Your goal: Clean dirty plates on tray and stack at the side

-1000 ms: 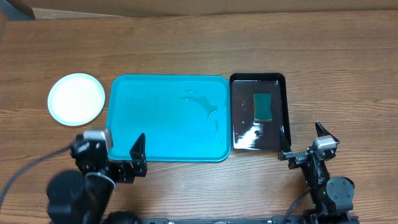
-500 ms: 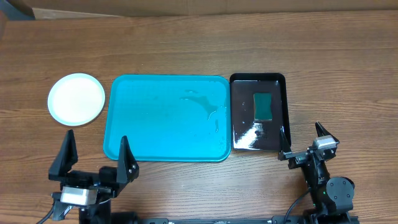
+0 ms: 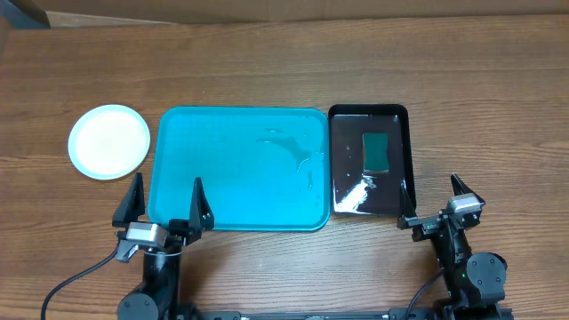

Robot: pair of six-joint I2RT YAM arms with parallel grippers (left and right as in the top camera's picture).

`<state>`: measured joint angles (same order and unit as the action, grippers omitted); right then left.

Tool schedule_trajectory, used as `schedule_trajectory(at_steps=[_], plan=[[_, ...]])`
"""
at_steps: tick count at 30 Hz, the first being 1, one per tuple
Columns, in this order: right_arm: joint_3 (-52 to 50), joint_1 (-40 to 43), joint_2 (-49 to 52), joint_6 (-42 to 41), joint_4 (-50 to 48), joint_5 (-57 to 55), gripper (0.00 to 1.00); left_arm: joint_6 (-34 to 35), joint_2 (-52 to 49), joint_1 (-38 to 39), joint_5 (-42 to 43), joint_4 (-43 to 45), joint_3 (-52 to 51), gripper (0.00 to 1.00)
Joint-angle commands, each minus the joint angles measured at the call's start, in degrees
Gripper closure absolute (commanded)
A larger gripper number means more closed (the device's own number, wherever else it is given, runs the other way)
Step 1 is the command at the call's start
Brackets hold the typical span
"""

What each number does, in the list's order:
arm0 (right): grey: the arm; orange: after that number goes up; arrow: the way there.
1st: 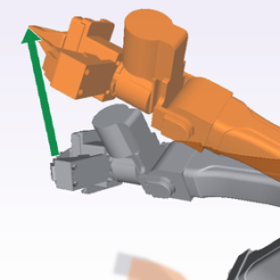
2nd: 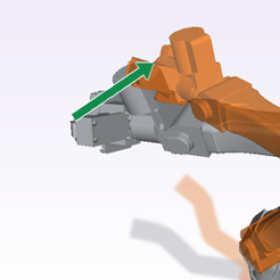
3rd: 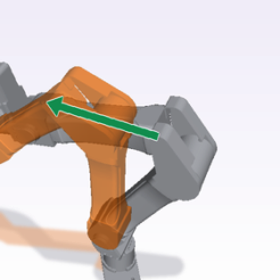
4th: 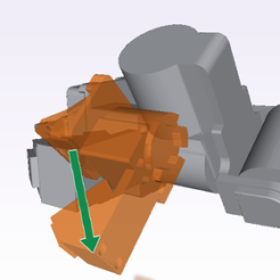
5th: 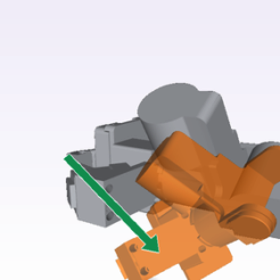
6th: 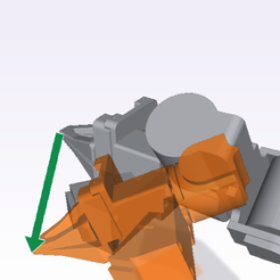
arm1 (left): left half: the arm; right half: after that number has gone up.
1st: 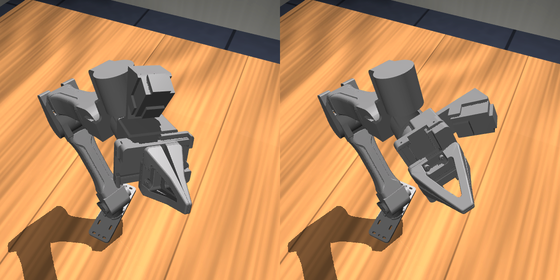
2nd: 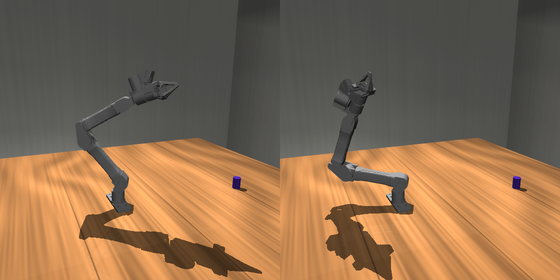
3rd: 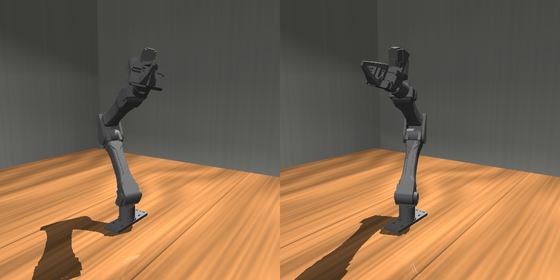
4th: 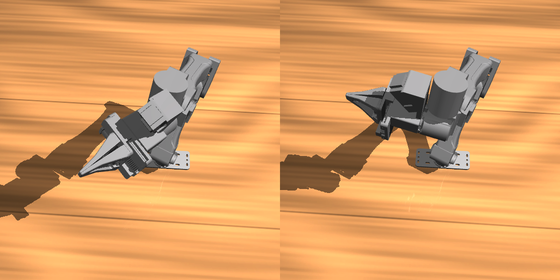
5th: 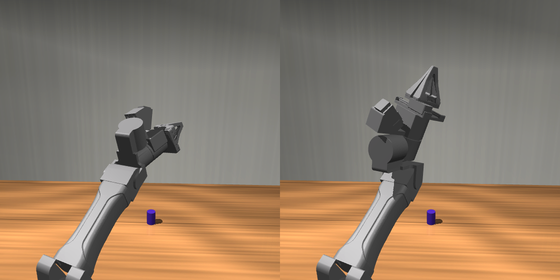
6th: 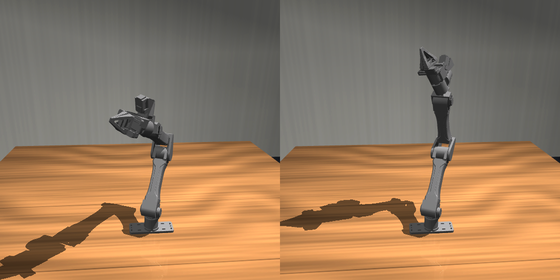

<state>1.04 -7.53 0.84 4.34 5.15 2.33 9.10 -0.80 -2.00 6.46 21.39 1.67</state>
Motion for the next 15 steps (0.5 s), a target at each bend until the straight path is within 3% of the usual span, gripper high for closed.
schedule_trajectory(at_steps=[1, 11, 15], plan=[[-0.6, 0.3, -0.7, 0.2, -0.4, -0.3, 0.00, 1.2, 0.6, -0.3, -3.0, -1.1, -1.4, 0.00], [-0.6, 0.3, -0.7, 0.2, -0.4, -0.3, 0.00, 1.2, 0.6, -0.2, -8.4, -26.2, -1.4, 0.00], [-0.6, 0.3, -0.7, 0.2, -0.4, -0.3, 0.00, -3.6, 0.6, -0.2, -8.3, -25.8, -1.4, 0.00]])
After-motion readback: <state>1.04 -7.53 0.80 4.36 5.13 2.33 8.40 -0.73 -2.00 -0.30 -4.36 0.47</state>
